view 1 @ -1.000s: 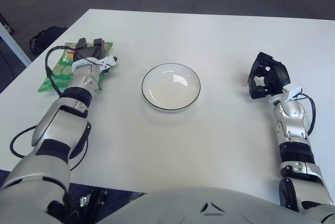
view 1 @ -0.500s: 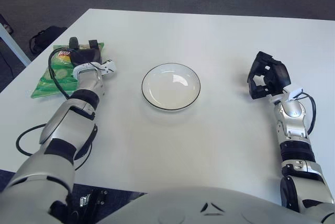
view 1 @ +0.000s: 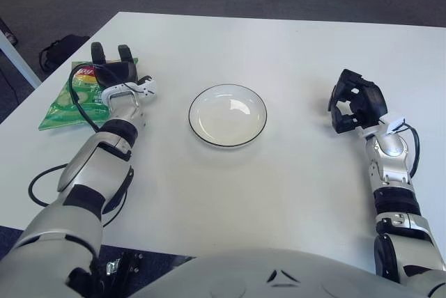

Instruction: Put the snack into the plate.

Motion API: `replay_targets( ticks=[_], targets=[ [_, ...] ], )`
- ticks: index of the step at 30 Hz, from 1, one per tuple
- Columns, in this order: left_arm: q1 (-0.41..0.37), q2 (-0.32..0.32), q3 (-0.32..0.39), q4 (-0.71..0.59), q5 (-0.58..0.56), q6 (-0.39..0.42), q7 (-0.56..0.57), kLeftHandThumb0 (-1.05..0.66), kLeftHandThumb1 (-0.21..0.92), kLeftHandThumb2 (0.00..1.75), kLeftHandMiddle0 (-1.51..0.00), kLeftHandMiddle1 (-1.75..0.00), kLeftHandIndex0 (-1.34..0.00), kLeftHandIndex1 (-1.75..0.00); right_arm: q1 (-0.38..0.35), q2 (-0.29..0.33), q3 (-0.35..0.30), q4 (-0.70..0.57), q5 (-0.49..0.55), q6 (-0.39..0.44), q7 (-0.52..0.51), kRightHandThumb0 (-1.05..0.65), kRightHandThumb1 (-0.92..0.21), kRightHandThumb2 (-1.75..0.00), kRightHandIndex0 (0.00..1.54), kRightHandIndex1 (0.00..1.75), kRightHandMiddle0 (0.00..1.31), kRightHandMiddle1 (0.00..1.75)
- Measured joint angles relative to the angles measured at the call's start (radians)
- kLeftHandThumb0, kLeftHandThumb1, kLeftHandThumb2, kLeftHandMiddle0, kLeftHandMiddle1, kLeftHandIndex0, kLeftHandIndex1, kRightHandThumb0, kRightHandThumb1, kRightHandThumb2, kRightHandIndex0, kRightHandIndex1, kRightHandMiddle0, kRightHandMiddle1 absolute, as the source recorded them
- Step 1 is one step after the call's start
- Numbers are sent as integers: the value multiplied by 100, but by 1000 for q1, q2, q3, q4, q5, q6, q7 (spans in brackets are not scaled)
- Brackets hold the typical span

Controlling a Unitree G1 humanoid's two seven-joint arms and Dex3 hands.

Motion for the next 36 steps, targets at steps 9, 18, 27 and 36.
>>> replay_targets(
  ticks=[9, 18, 27, 36],
  targets=[
    [55, 8, 32, -121, 5, 15, 161, -105, 92, 95, 0, 0, 0, -19, -2, -1, 0, 3, 21, 16, 34, -1, 8, -175, 89, 169, 72, 175],
    [112, 32, 72, -241, 16, 11, 251, -105, 92, 96, 0, 0, 0, -22, -2, -1, 0, 1, 43, 63, 46, -1, 9, -175, 90, 168, 72, 175],
    [169, 39, 139, -363, 17, 51, 266, -105, 92, 97, 0, 0, 0, -5, 1, 0, 1, -13, 46, 104, 61, -1, 8, -175, 88, 170, 72, 175],
    [186, 40, 210, -369, 5, 83, 298, -105, 92, 97, 0, 0, 0, 0, 2, 0, 1, -23, 52, 126, 69, -1, 8, -175, 88, 169, 73, 175]
  ],
)
